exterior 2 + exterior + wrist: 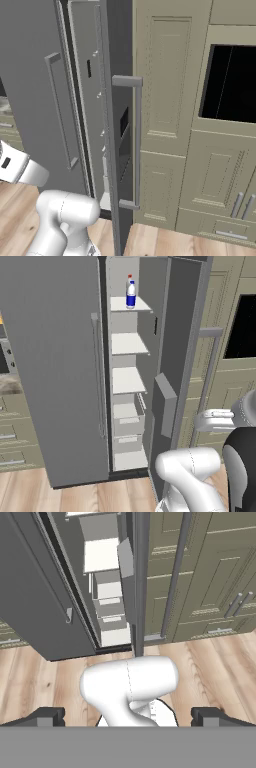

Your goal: Take the bottled waters from the counter and place them in the freezer to freeze. Close the freezer door after placing the bottles.

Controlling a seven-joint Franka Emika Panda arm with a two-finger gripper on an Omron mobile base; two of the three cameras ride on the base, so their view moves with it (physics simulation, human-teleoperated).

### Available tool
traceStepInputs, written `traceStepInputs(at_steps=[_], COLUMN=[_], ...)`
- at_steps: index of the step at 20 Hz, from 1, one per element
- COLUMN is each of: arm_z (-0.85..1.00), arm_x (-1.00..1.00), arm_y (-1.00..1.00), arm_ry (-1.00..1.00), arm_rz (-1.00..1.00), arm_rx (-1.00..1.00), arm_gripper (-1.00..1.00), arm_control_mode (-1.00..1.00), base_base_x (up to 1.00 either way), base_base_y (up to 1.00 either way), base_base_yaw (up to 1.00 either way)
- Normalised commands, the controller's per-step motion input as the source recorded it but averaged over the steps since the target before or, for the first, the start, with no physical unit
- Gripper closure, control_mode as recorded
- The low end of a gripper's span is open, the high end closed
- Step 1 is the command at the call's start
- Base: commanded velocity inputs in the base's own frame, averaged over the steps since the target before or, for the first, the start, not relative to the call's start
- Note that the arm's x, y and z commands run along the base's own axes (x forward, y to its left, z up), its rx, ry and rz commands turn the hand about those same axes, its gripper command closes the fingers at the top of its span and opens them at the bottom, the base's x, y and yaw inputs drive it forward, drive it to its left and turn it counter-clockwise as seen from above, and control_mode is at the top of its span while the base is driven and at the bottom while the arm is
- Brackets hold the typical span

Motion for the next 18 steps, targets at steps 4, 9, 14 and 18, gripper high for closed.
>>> traceStepInputs(at_steps=[4, 9, 14, 18], arm_z=[0.00, 0.00, 0.00, 0.00], arm_x=[0.00, 0.00, 0.00, 0.00], arm_y=[0.00, 0.00, 0.00, 0.00], arm_ry=[0.00, 0.00, 0.00, 0.00], arm_rz=[0.00, 0.00, 0.00, 0.00], arm_rx=[0.00, 0.00, 0.00, 0.00], arm_gripper=[-1.00, -1.00, -1.00, -1.00], arm_control_mode=[1.00, 1.00, 1.00, 1.00], base_base_x=[0.47, 0.45, 0.13, 0.00], base_base_y=[-0.06, -0.15, -0.19, -0.28], base_base_yaw=[0.01, 0.00, 0.00, 0.00])
